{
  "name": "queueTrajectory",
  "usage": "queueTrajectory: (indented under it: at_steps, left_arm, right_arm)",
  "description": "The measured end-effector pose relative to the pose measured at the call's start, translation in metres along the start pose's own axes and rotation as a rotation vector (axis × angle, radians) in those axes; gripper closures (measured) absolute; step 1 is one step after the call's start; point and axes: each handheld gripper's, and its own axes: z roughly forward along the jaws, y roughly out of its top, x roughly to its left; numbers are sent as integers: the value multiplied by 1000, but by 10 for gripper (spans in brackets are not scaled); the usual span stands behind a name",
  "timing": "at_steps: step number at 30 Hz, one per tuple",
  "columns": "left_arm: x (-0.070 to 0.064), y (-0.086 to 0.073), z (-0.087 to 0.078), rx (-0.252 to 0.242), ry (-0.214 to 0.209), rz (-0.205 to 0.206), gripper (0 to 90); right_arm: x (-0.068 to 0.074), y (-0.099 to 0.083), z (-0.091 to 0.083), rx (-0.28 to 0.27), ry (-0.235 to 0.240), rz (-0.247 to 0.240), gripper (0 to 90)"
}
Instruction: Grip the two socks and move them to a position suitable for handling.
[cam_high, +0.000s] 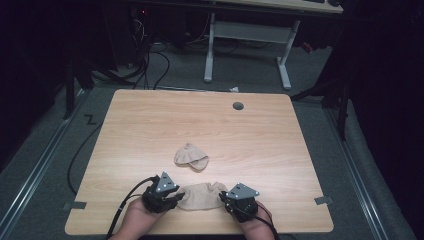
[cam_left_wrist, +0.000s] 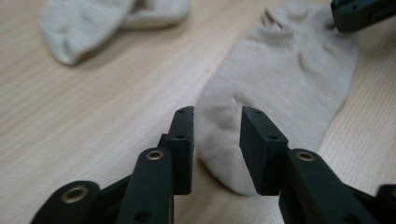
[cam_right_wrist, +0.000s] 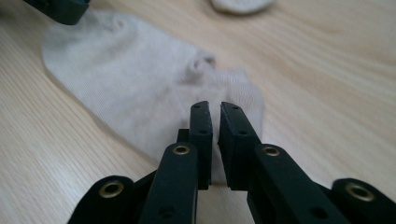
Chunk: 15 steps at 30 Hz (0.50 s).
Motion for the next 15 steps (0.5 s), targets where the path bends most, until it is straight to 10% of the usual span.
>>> queueTrajectory:
  at_steps: [15]
  left_arm:
    - [45,-5,-22,-90,66,-120,559]
  right_arm:
    - [-27,94,91,91,-46,-48,895]
